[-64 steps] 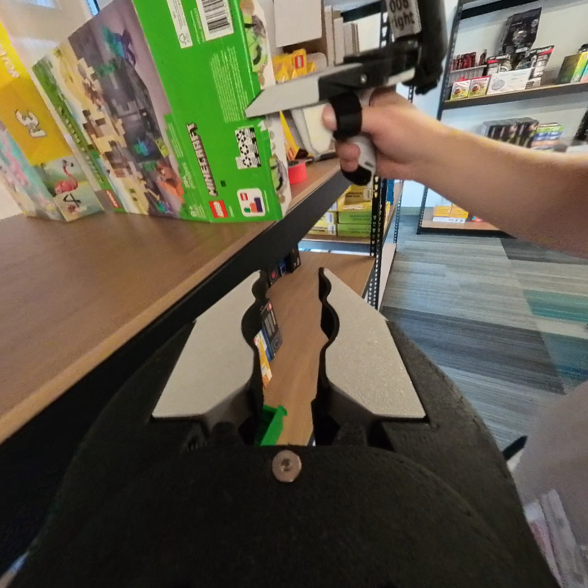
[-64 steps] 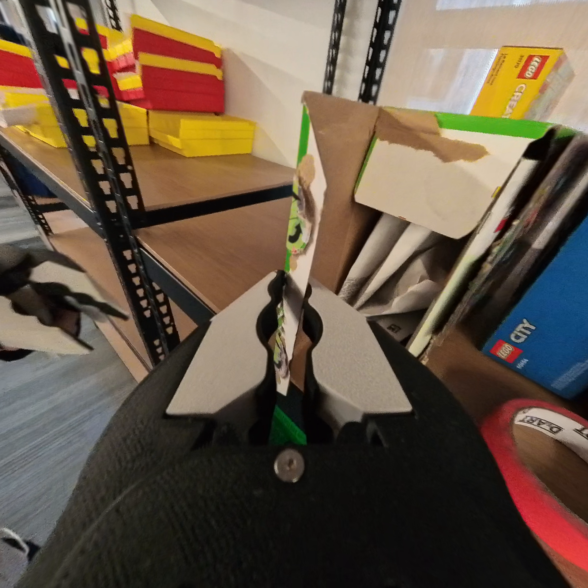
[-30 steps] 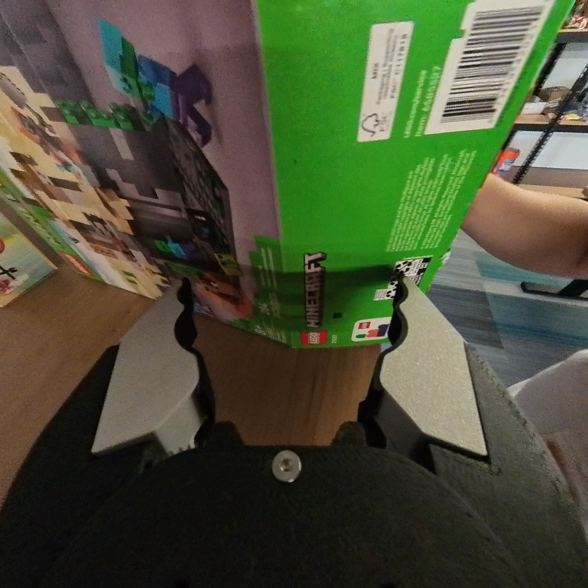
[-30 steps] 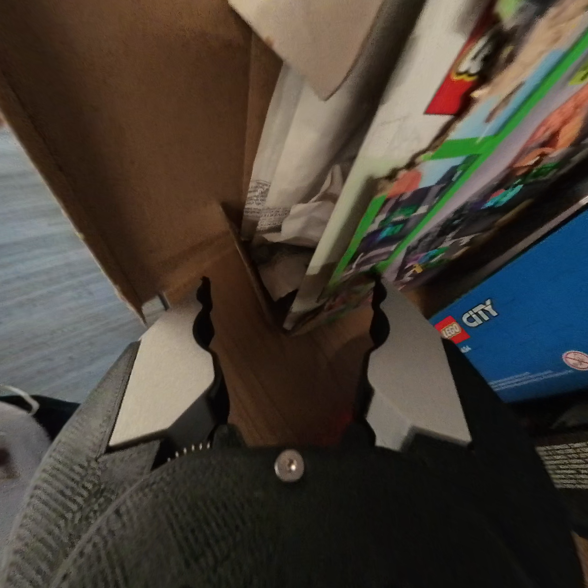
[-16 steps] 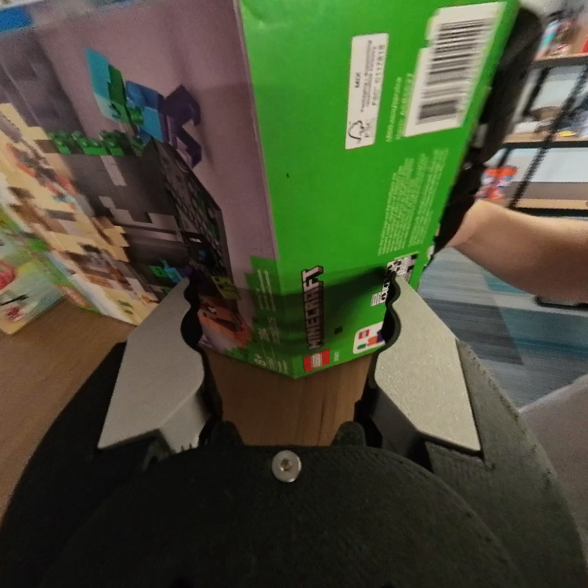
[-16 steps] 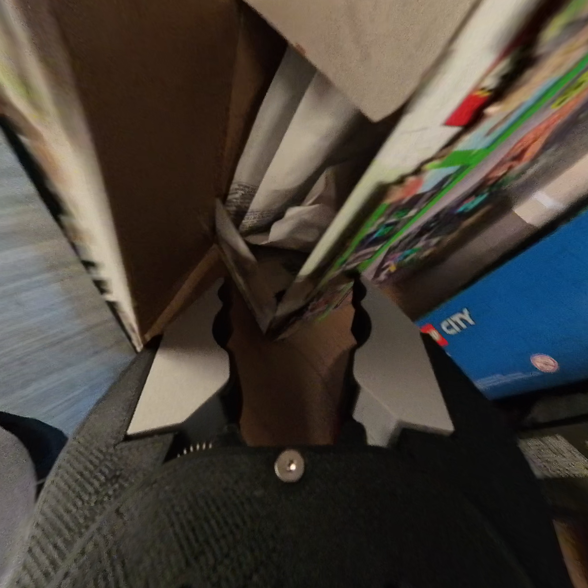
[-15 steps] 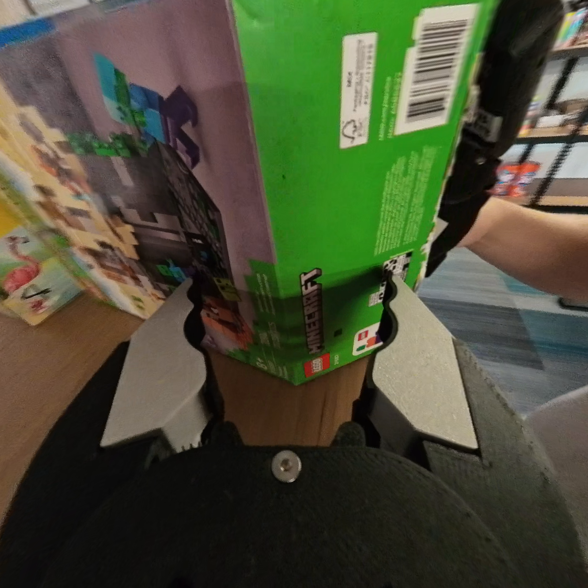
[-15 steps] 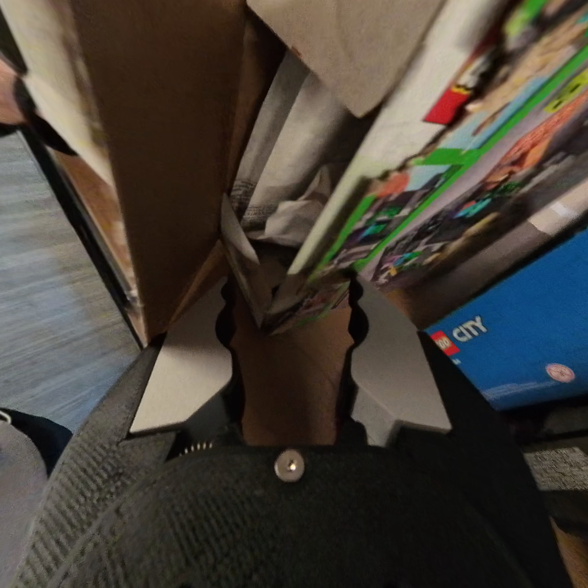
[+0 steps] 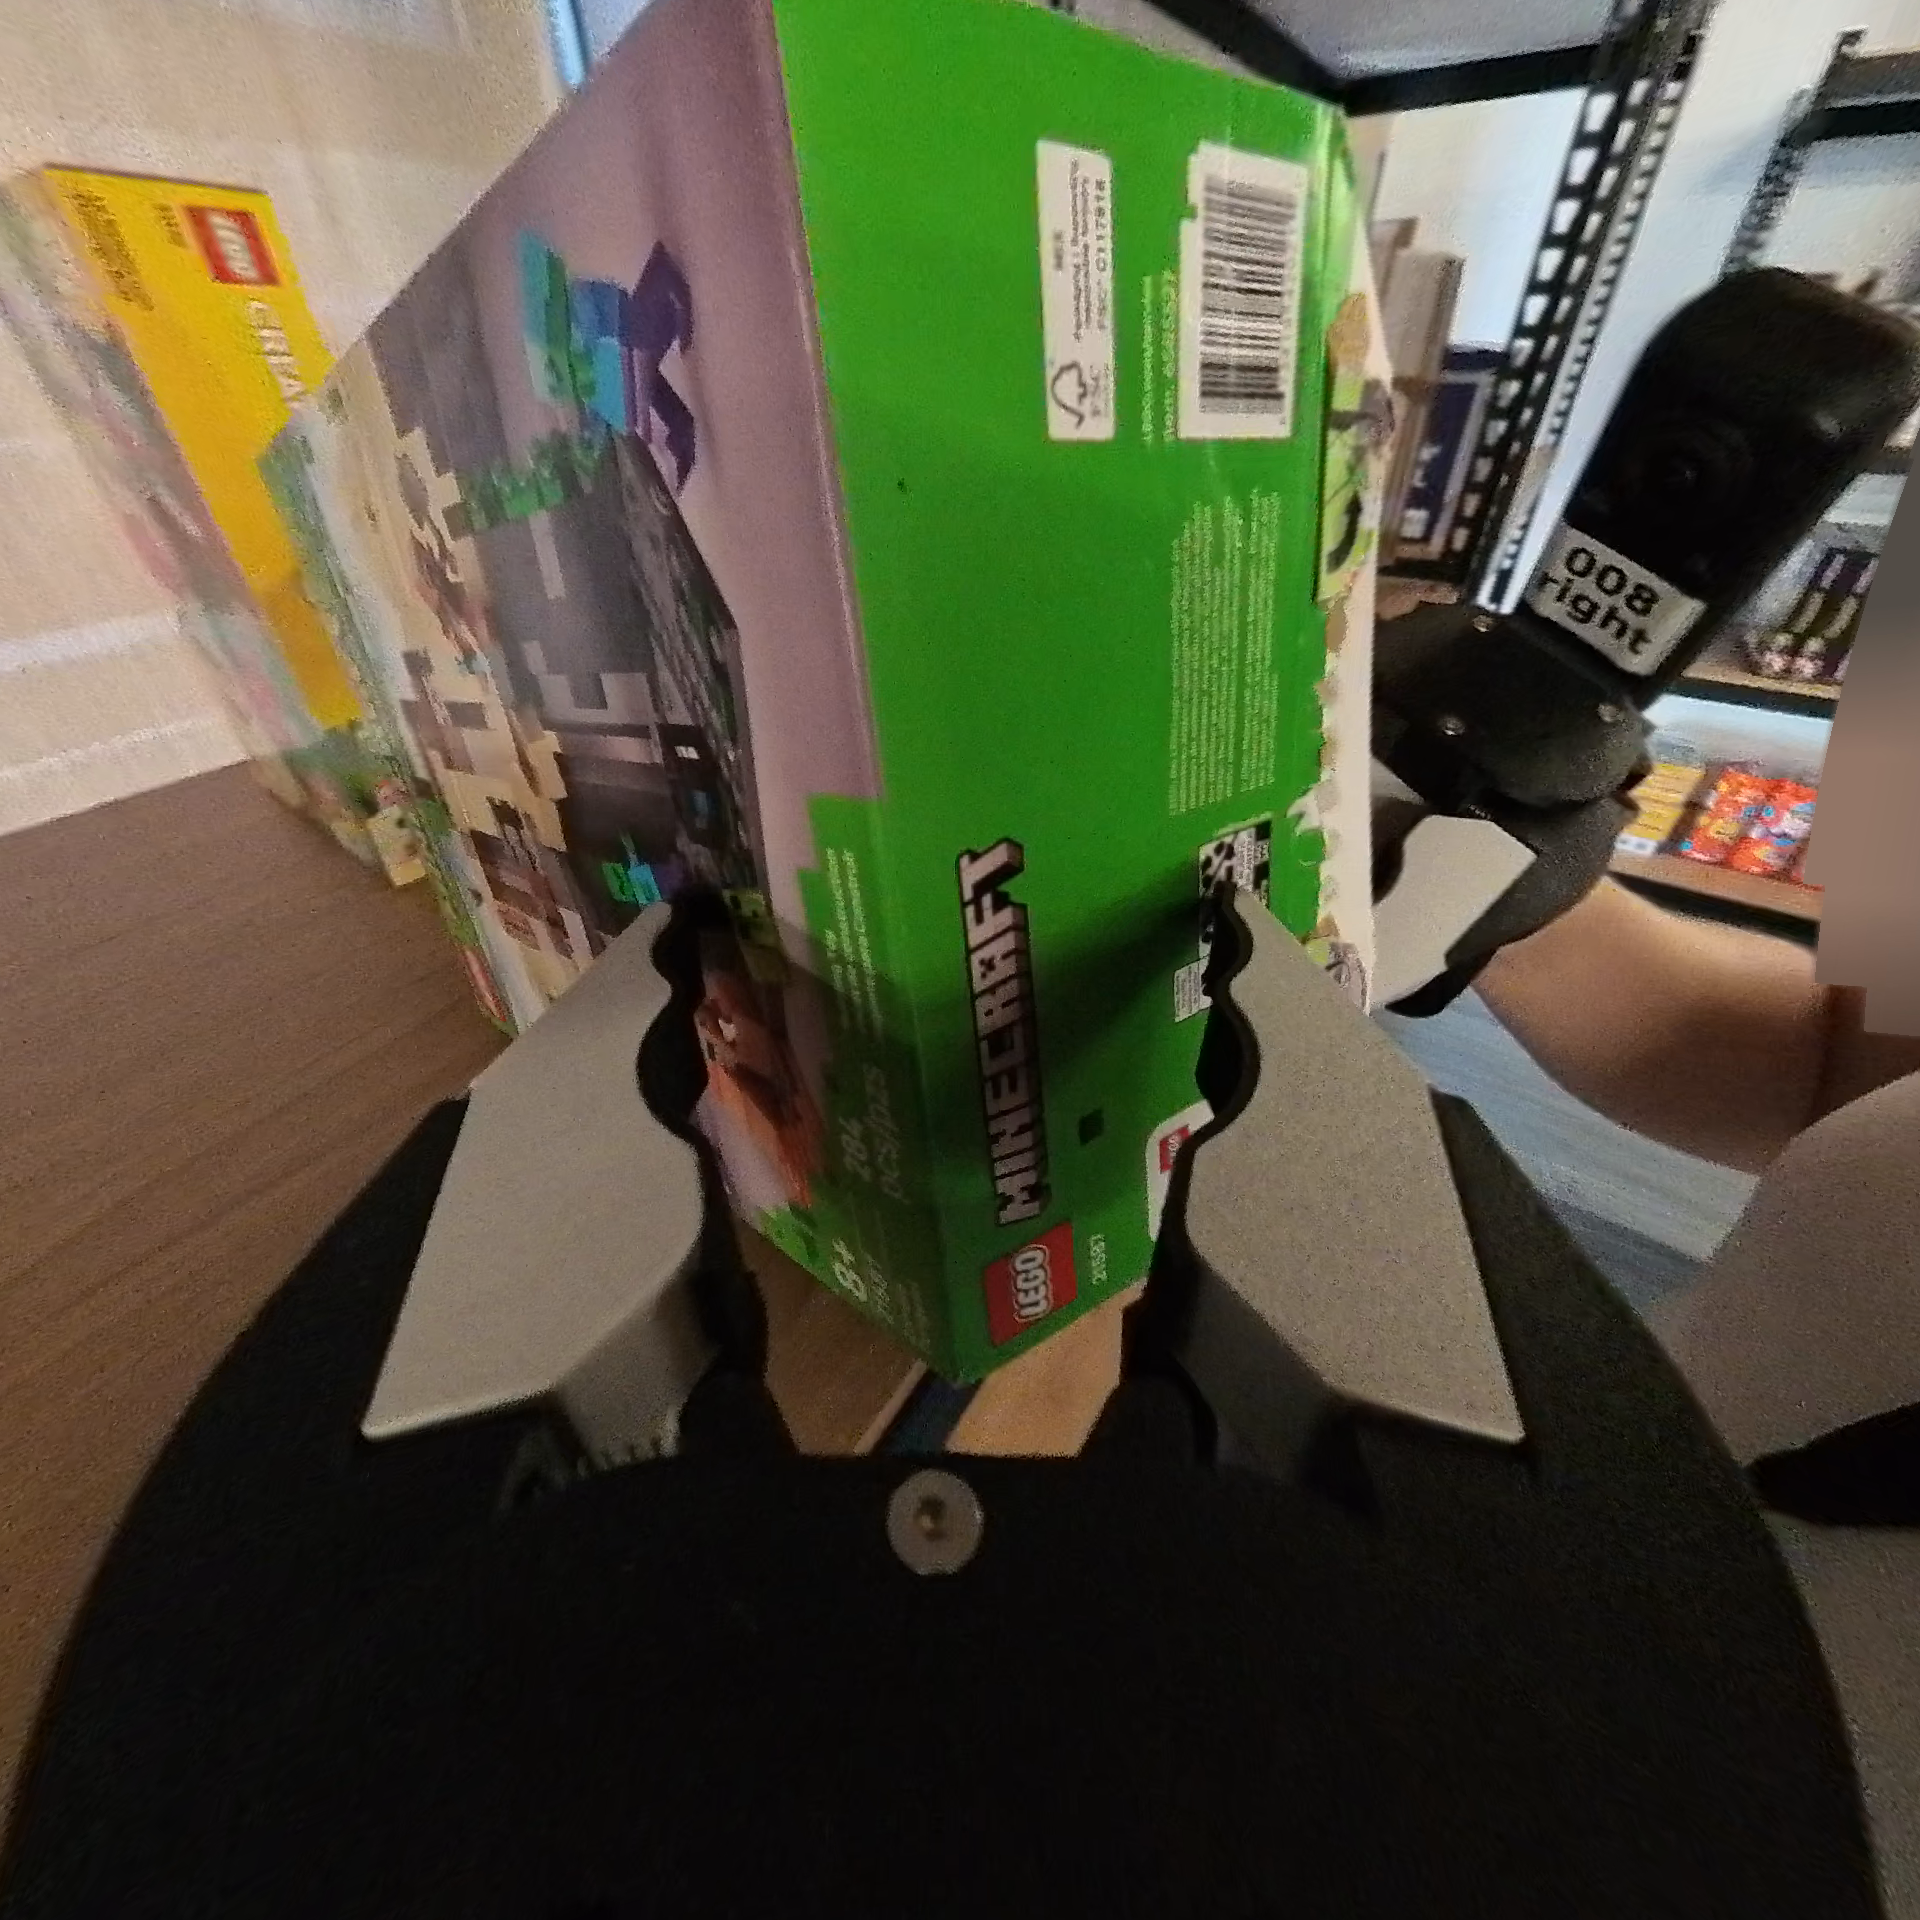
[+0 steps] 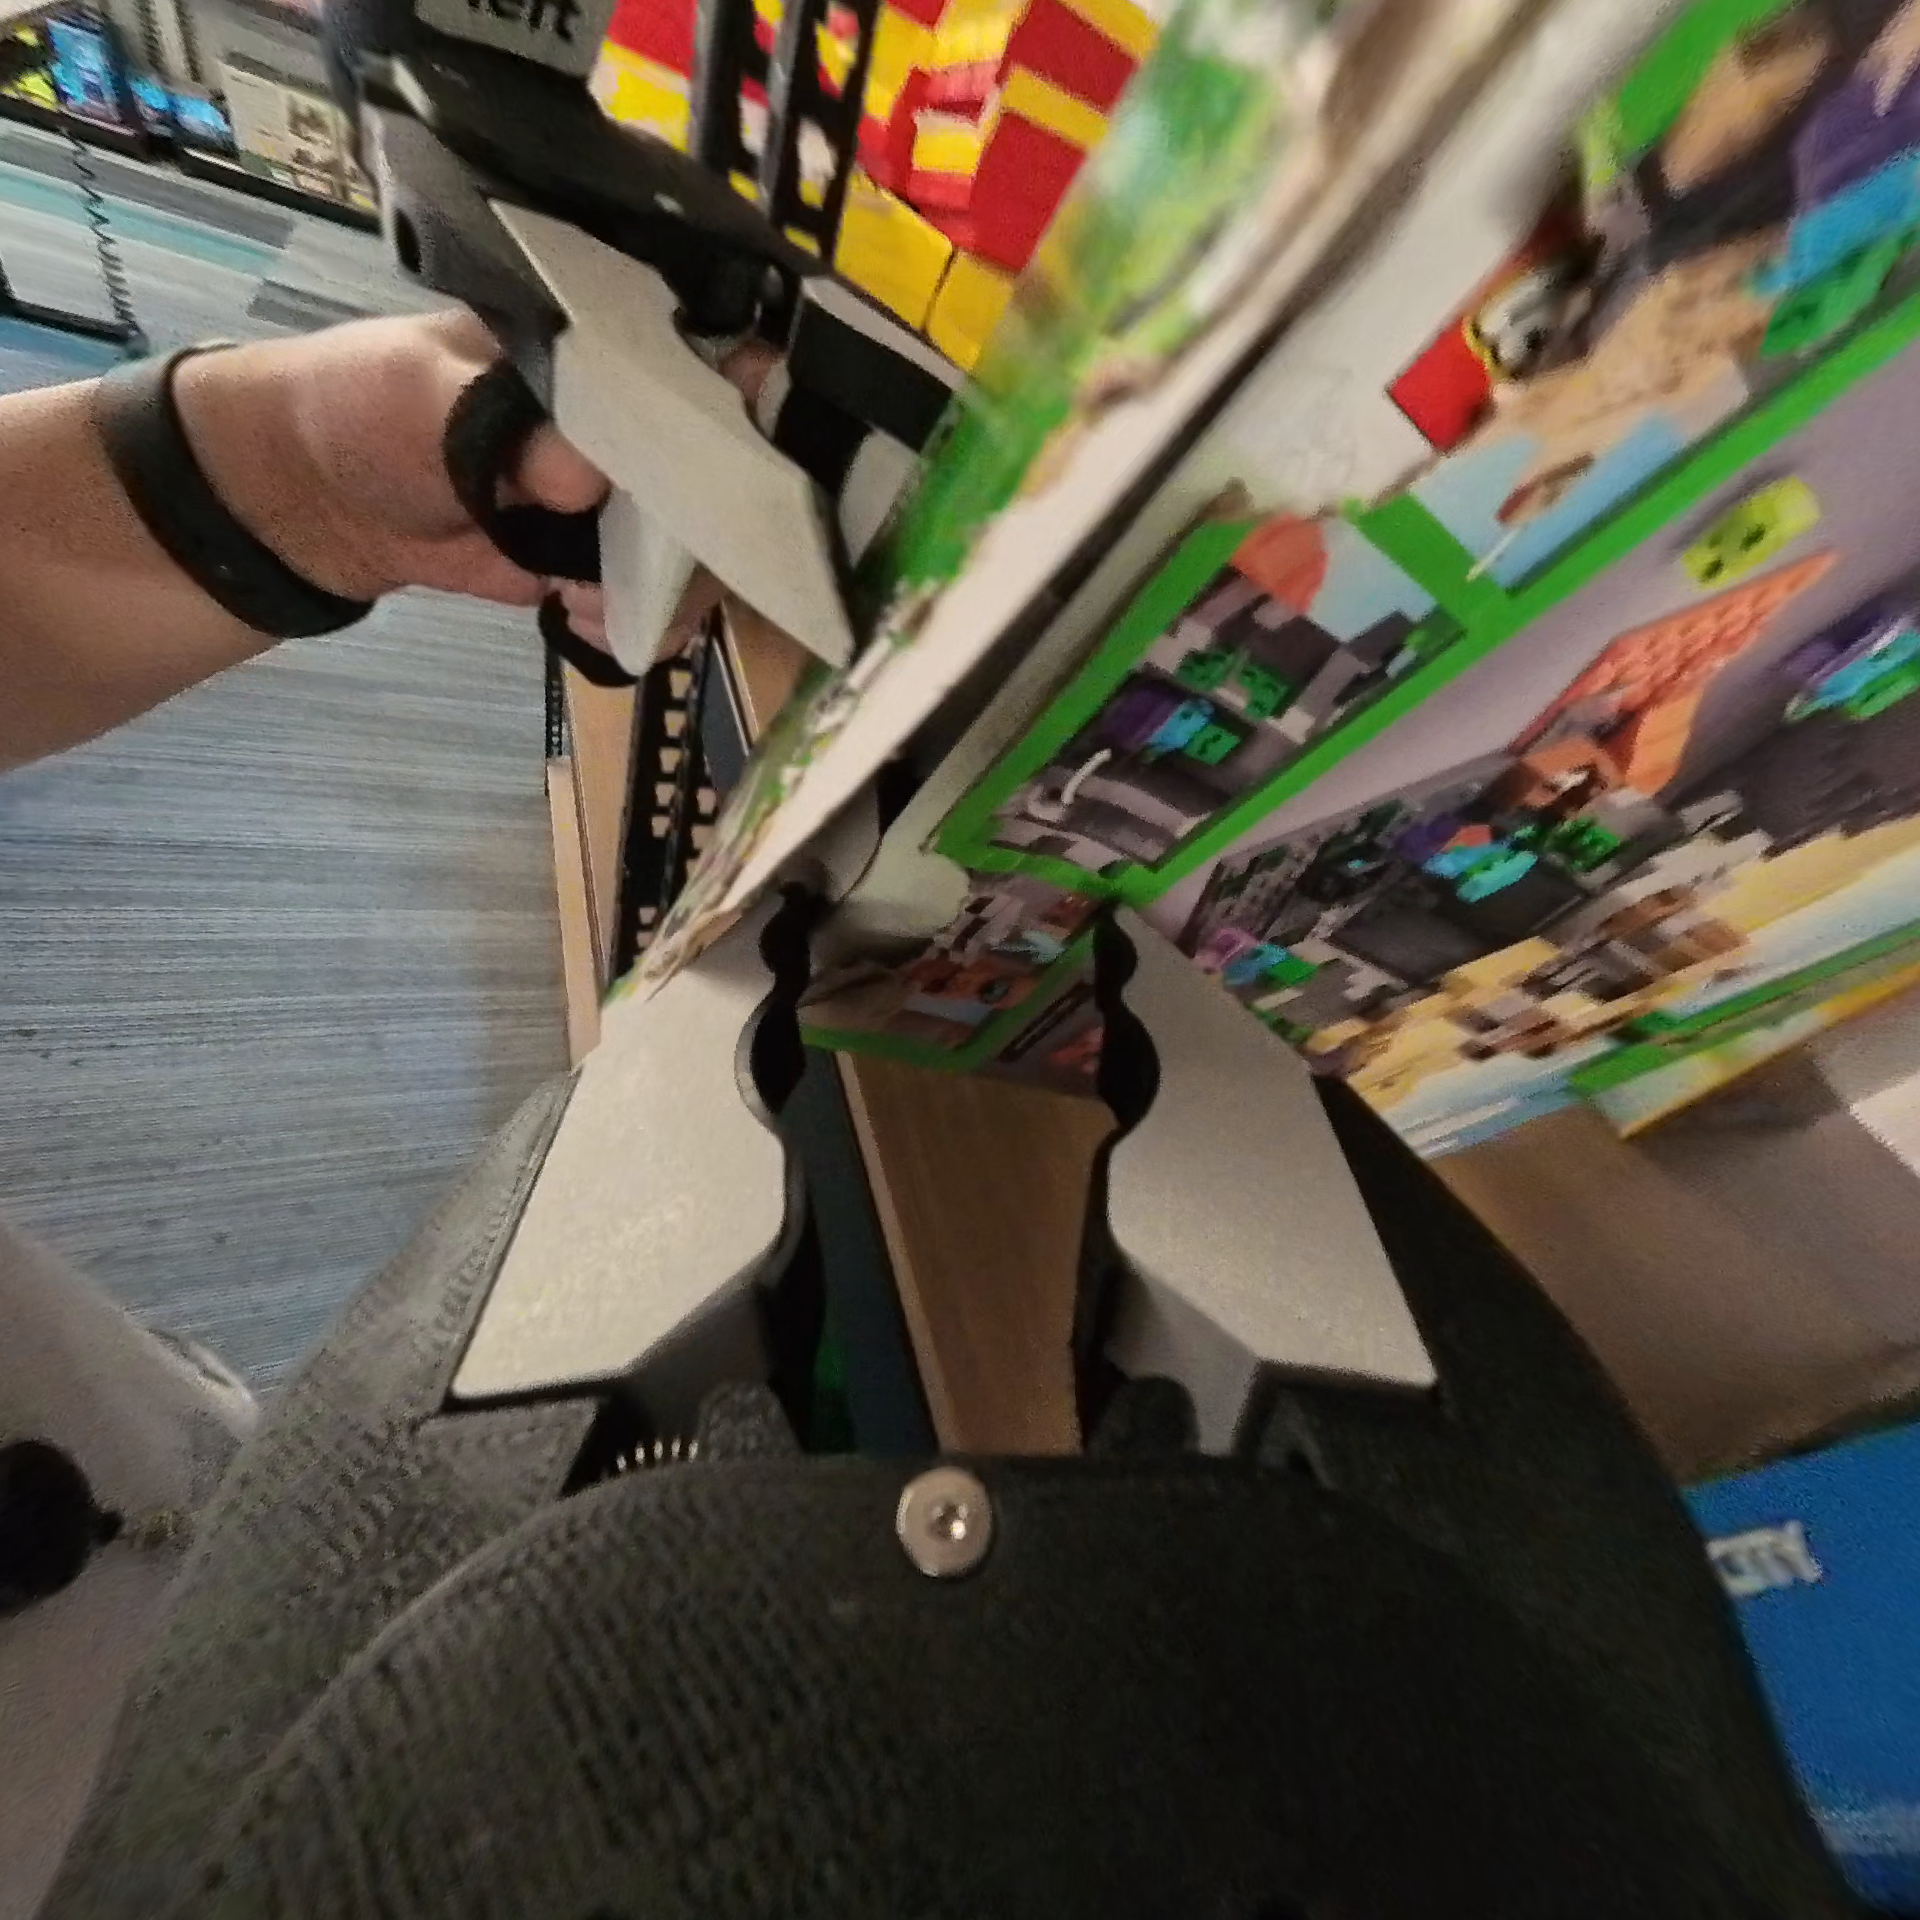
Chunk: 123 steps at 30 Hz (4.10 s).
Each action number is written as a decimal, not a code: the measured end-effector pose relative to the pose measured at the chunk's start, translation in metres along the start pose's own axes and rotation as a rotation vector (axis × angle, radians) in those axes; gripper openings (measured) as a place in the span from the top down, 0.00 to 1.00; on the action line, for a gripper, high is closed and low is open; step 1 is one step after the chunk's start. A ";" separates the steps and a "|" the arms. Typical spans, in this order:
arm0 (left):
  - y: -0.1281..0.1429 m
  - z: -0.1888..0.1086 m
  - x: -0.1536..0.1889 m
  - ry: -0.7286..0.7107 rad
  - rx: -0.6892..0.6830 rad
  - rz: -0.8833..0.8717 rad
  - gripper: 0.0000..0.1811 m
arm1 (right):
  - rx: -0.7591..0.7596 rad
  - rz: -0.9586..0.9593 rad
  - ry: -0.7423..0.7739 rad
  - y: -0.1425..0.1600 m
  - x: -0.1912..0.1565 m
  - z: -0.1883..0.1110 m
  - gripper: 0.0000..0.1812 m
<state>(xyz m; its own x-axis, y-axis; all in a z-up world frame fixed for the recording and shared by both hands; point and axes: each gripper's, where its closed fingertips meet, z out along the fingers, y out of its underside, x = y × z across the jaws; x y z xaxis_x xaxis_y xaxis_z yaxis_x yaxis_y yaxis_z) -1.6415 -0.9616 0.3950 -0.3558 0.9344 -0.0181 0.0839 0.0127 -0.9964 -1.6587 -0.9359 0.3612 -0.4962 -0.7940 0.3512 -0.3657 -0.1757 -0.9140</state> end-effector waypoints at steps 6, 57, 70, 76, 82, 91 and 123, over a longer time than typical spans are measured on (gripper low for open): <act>-0.032 -0.013 -0.003 -0.132 -0.084 -0.056 0.48 | 0.044 -0.018 -0.058 -0.039 0.003 -0.001 0.72; -0.113 0.052 -0.177 -0.144 -0.157 -0.665 0.65 | -0.107 -0.047 0.348 -0.028 0.163 0.078 0.75; -0.115 0.063 -0.188 -0.083 -0.215 -0.772 0.67 | 0.133 0.072 0.416 -0.056 0.172 0.058 0.51; -0.114 0.070 -0.200 -0.126 -0.219 -0.835 0.69 | 0.069 0.147 0.417 -0.029 0.178 0.081 0.72; -0.111 0.065 -0.196 -0.087 -0.393 -0.842 0.73 | 0.125 0.182 0.497 -0.048 0.135 0.087 0.77; -0.131 0.045 -0.173 0.039 -0.388 -0.631 0.72 | 0.269 0.021 0.335 -0.077 0.087 0.051 0.68; -0.143 0.012 -0.115 -0.326 -0.564 0.294 0.88 | -0.237 -0.509 -0.294 -0.106 0.237 0.045 0.92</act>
<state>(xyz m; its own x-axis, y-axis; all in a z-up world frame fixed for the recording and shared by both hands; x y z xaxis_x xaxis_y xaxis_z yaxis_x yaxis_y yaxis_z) -1.6237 -1.0747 0.5382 -0.4968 0.7747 -0.3912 0.6566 0.0408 -0.7531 -1.7019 -1.1315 0.5319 0.0107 -0.7775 0.6288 -0.6804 -0.4665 -0.5652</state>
